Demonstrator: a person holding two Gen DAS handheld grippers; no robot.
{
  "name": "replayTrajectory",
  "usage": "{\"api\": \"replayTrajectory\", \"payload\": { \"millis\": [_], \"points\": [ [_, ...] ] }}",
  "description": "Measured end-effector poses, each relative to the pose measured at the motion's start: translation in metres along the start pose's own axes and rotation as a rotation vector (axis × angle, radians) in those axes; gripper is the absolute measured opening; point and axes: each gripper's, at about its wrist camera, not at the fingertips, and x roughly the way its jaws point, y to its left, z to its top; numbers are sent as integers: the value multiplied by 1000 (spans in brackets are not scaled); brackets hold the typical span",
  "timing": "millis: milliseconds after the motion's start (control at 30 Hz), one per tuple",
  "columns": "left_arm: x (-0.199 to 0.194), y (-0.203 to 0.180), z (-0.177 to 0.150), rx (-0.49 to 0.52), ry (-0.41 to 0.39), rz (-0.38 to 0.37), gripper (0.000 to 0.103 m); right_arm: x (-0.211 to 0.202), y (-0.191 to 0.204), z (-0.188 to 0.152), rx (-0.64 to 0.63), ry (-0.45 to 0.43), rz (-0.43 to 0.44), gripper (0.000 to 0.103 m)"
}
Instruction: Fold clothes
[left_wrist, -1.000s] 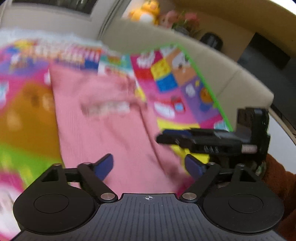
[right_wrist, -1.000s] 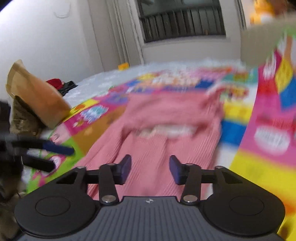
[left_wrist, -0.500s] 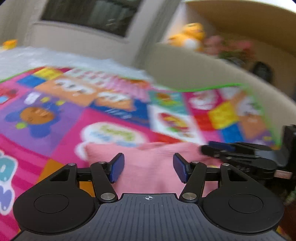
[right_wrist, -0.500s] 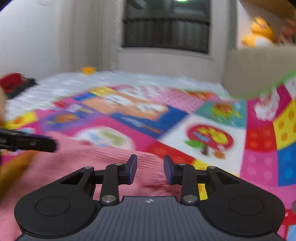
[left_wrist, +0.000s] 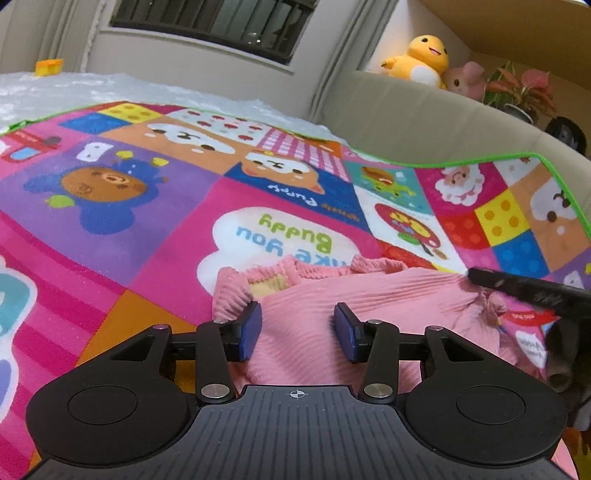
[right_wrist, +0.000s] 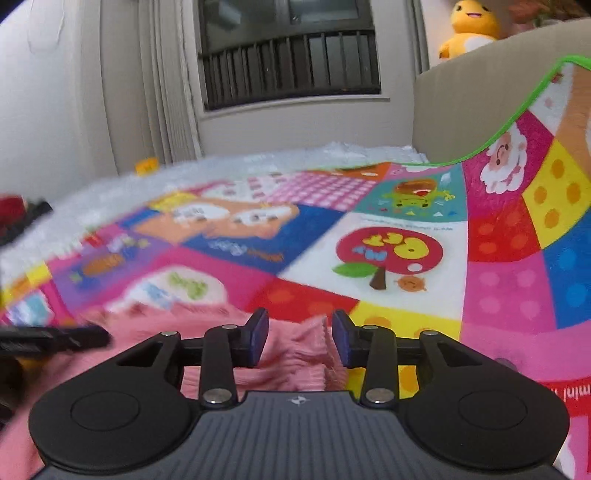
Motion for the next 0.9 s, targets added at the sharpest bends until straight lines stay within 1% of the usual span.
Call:
{"api": "replayTrajectory", "payload": {
  "millis": [100, 133, 200, 267, 333, 400, 533, 633, 733, 767, 800, 833, 867, 900],
  "points": [
    [0, -1, 0, 5, -2, -3, 51, -3, 2, -5, -45, 37, -10, 38],
    [0, -1, 0, 6, -2, -5, 52, 1, 3, -9, -74, 66, -31, 38],
    [0, 0, 0, 4, -3, -10, 53, 17, 3, -24, -107, 140, -61, 51],
    [-1, 1, 0, -2, -5, -17, 53, 19, 1, -30, -98, 139, -66, 51],
    [-1, 3, -1, -10, -7, -25, 53, 12, -2, -24, -62, 124, -55, 52],
    [-2, 5, -1, -19, -10, -35, 54, 0, -9, -18, 8, 95, -25, 52],
    [-2, 10, -1, -45, -14, -64, 57, -41, -28, -15, 146, 25, -15, 52],
    [-3, 14, -1, -71, -18, -85, 57, -70, -32, -25, 186, 54, 9, 51],
    [-3, 17, -1, -83, -23, -102, 60, -86, -23, -40, 197, 120, 42, 51],
    [-3, 17, -1, -87, -27, -110, 62, -87, -16, -45, 174, 135, 36, 46],
    [-4, 18, -1, -89, -31, -120, 65, -86, -7, -49, 138, 149, 26, 28],
    [-4, 18, -1, -92, -34, -126, 66, -83, 2, -52, 112, 169, 32, 19],
    [-5, 18, -1, -95, -37, -130, 66, -80, 11, -54, 91, 190, 45, 12],
    [-5, 19, -1, -99, -41, -135, 67, -76, 22, -56, 60, 207, 61, 12]
  ]
}}
